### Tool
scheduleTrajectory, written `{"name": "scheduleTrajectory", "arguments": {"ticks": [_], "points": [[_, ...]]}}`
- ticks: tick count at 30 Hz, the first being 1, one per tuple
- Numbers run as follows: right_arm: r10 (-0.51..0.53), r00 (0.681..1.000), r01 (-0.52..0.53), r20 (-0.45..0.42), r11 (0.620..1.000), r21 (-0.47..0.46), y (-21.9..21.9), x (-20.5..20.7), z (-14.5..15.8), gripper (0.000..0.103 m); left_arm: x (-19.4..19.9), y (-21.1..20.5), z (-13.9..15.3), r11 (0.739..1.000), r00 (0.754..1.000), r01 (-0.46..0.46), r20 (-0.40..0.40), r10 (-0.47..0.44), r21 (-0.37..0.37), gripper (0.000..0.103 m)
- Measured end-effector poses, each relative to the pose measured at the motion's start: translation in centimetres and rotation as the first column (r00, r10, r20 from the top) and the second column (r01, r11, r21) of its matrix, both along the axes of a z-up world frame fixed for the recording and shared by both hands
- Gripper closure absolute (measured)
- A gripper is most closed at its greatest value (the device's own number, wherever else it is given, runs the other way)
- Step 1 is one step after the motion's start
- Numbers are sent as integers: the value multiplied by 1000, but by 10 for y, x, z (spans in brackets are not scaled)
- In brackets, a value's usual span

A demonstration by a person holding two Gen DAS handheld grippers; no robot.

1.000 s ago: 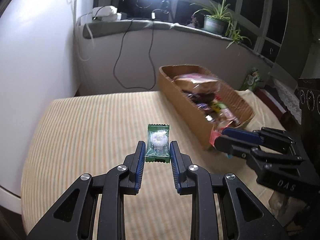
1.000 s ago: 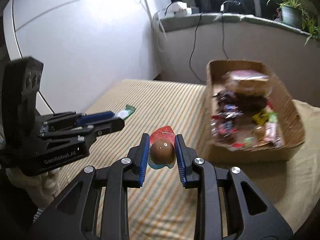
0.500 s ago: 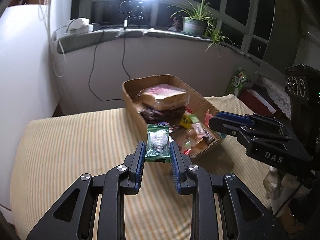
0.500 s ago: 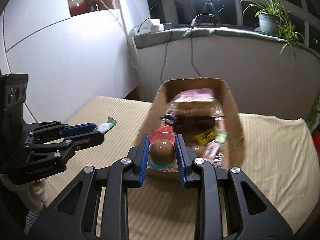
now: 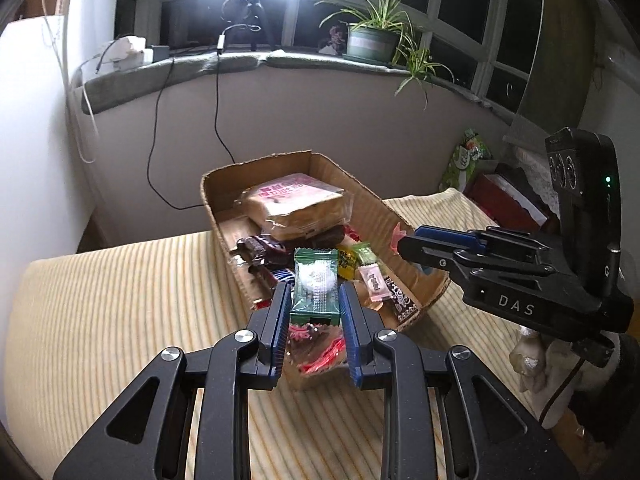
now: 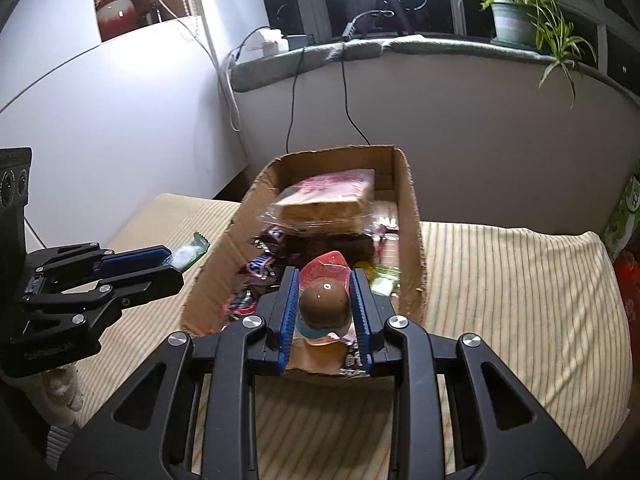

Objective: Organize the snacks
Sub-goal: 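Carry the green candy and chocolate egg over the cardboard box, then open both grippers to drop the candy and egg into the box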

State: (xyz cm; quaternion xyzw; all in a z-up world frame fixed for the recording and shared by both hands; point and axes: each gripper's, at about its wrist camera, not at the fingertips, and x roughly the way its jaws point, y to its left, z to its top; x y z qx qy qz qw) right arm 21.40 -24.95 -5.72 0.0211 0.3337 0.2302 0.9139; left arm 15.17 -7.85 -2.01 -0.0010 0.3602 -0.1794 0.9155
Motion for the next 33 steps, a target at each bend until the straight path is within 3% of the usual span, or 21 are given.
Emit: {"name": "scheduleTrajectory", "arguments": {"ticks": [23,33], "points": [[10,998,-10,-65,1000,-3,-1,32,-20,75,26,-16,-16,999,999,-4,-32,5,39,80],[4,998,-4,-61,1000,2,-3,28,-18,62,25,-14,-14,999,1000,-12,-23,13,45,79]]}}
